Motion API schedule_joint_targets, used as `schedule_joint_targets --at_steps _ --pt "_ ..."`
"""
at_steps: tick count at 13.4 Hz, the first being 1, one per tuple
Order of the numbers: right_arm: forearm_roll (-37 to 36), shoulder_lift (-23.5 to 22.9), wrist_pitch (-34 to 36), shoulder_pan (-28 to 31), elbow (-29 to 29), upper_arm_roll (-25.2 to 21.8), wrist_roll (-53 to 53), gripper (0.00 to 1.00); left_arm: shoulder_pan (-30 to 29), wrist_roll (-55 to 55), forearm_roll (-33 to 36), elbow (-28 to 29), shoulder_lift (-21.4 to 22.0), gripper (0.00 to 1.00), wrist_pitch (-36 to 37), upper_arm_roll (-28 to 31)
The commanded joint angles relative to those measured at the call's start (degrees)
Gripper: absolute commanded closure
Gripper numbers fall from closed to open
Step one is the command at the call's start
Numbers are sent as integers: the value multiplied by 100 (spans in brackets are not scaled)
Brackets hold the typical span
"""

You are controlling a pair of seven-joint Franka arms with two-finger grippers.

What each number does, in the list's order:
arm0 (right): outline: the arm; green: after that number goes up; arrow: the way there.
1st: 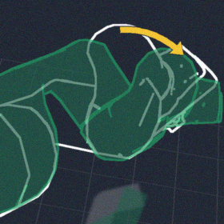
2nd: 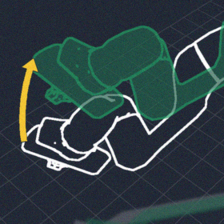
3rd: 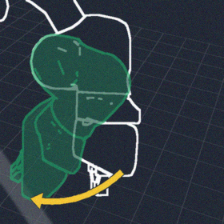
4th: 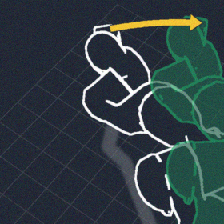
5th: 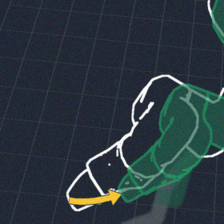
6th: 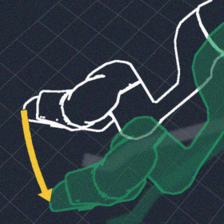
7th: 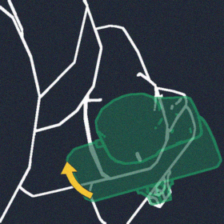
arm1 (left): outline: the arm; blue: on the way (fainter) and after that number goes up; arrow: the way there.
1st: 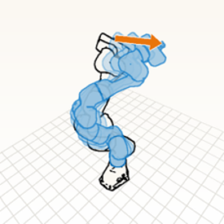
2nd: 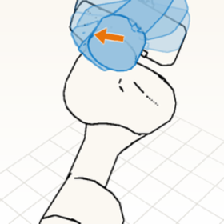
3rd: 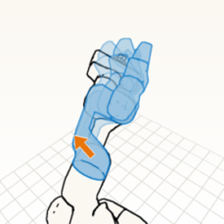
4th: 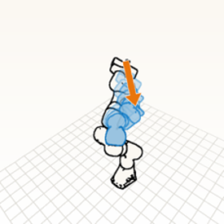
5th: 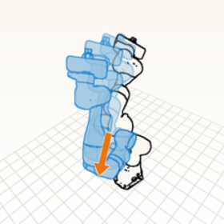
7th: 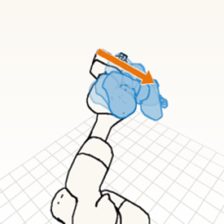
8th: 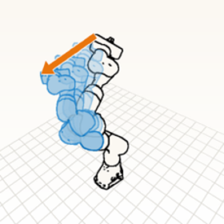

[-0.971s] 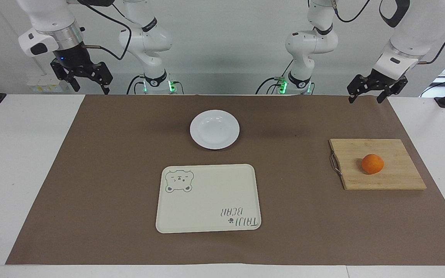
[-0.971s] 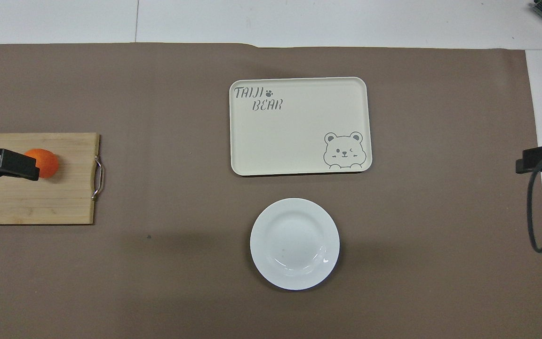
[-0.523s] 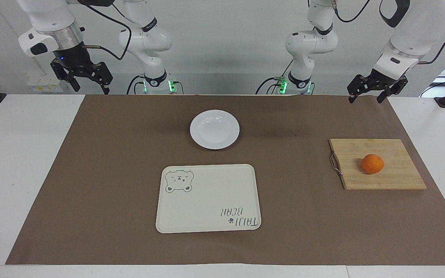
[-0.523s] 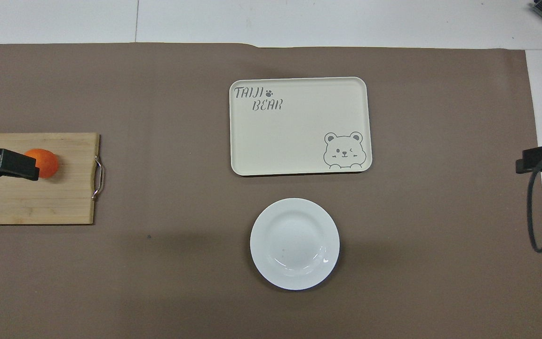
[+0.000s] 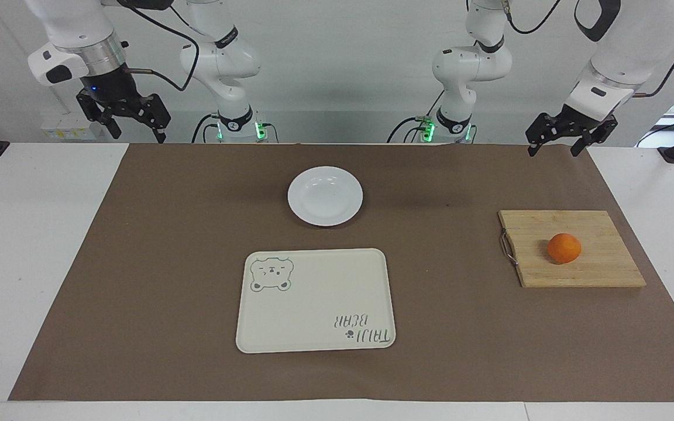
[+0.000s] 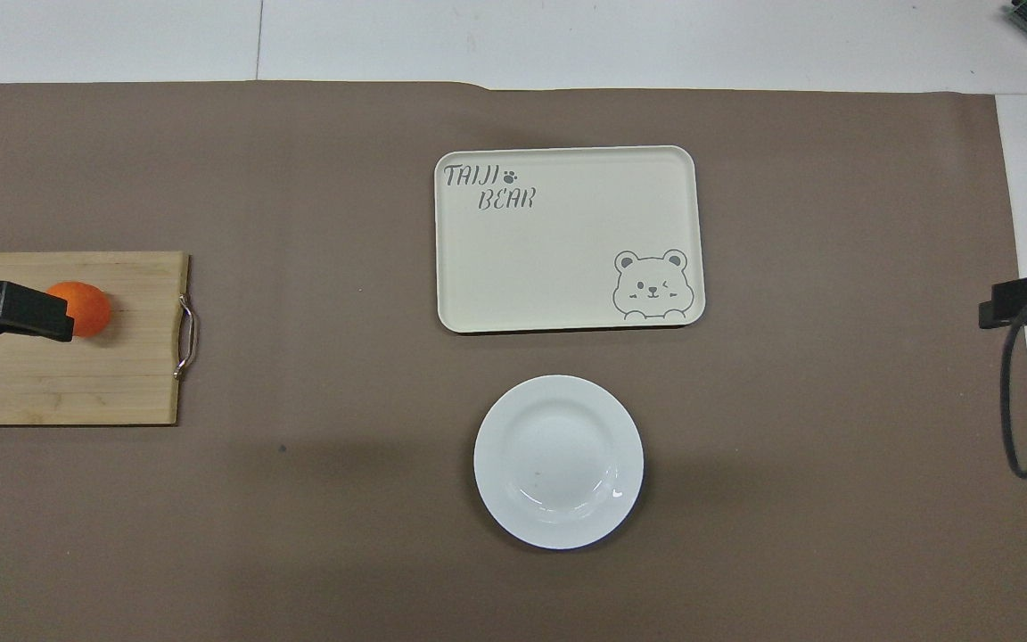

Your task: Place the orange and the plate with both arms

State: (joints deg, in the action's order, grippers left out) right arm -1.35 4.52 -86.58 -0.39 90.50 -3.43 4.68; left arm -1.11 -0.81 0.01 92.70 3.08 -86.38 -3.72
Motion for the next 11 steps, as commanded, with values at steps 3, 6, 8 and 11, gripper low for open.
schedule_joint_targets --at_steps 3,6,8,11 --pt "21 137 18 127 143 80 -169 0 32 54 -10 126 96 0 -45 3" --pt "21 137 18 127 152 88 -169 0 -11 54 -10 135 96 0 -72 3" --pt "21 198 18 127 230 88 -169 0 -47 37 -10 135 105 0 -63 3" --pt "29 199 9 136 257 80 -169 0 -47 54 -19 144 105 0 -72 12"
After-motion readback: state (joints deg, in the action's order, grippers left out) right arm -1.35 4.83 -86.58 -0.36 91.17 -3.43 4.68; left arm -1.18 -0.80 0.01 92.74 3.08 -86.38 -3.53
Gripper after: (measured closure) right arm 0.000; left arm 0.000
